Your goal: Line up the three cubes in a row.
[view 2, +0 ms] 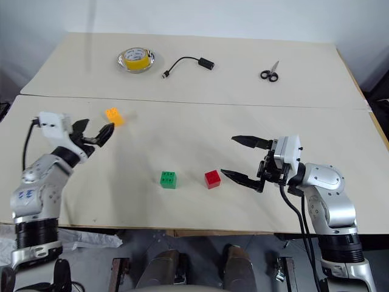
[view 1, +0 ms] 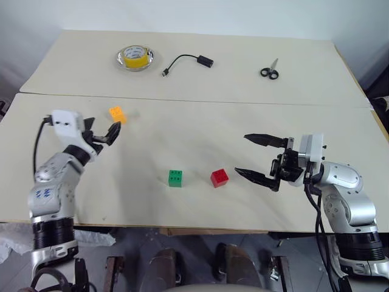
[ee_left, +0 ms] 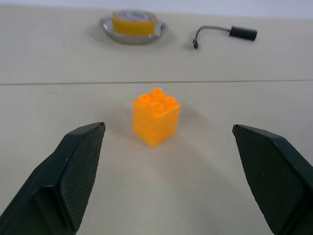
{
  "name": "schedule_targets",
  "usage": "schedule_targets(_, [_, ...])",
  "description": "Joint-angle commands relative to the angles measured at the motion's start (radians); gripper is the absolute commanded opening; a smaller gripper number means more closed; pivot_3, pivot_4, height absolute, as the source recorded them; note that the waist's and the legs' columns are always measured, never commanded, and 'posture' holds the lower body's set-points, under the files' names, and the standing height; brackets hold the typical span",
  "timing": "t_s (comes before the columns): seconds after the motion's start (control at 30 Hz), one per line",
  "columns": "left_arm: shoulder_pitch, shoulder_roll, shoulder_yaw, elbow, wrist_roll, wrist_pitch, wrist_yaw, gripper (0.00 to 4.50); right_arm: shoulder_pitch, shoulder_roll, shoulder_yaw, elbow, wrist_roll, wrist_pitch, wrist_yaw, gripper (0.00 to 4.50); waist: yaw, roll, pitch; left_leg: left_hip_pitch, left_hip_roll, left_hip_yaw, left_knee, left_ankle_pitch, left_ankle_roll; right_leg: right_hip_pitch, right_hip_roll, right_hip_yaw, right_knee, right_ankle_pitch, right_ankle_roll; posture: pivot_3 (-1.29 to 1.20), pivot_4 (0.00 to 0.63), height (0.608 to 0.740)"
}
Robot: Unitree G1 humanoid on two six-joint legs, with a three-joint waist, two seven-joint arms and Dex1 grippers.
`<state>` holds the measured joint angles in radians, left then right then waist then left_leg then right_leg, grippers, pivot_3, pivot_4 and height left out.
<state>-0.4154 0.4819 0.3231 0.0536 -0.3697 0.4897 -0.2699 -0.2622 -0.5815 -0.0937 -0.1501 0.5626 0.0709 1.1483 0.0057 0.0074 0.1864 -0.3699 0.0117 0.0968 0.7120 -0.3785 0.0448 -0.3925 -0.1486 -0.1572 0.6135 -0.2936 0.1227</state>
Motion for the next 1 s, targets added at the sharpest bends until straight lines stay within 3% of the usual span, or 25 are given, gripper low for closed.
schedule_targets(0.03, [-0.089, -0.078, -0.018, 0.036, 0.049, 0.066, 0.166, 4.43, 0.013, -0.012, -0.023, -0.043, 0.02, 0.003, -0.002, 4.5, 0.0, 0.0, 0.0, -0.001, 0.001, 0.0, 0.0, 0.0, 0.0, 0.0, 0.001, -0.001, -0.001, 0.0, 0.0, 0.0, 0.15, 0.74])
schedule_targets(0.1, [-0.141, -0.135, -0.028, 0.092, 0.075, 0.044, 0.224, 4.43, 0.023, -0.01, -0.024, -0.053, 0.023, 0.008, -0.008, 4.5, 0.007, -0.001, 0.0, -0.001, 0.0, -0.001, 0.002, 0.0, 0.0, 0.001, 0.001, -0.001, -0.001, 0.0, 0.0, 0.0, 0.15, 0.74])
schedule_targets(0.33, [-0.253, -0.194, -0.073, 0.255, 0.148, -0.025, 0.279, 4.43, 0.026, -0.001, -0.014, -0.053, 0.018, 0.013, -0.014, 4.5, 0.019, -0.001, 0.001, -0.001, 0.0, 0.0, 0.003, 0.0, 0.0, 0.001, 0.001, 0.0, -0.001, 0.0, 0.001, 0.0, 0.15, 0.74])
schedule_targets(0.93, [-0.432, -0.192, -0.065, 0.663, 0.197, -0.303, 0.286, 4.43, 0.042, 0.017, -0.009, -0.024, 0.0, -0.004, -0.021, 4.5, 0.021, -0.002, 0.001, -0.002, 0.0, 0.0, 0.003, 0.0, 0.0, 0.001, 0.0, -0.001, -0.001, 0.001, 0.001, 0.0, 0.15, 0.74])
schedule_targets(1.0, [-0.436, -0.194, -0.072, 0.662, 0.2, -0.313, 0.281, 4.05, 0.044, 0.018, -0.01, -0.018, -0.003, -0.007, -0.02, 4.5, 0.019, -0.002, 0.001, -0.002, 0.0, 0.0, 0.003, 0.0, 0.0, 0.001, 0.0, -0.001, -0.001, 0.001, 0.001, 0.0, 0.15, 0.74])
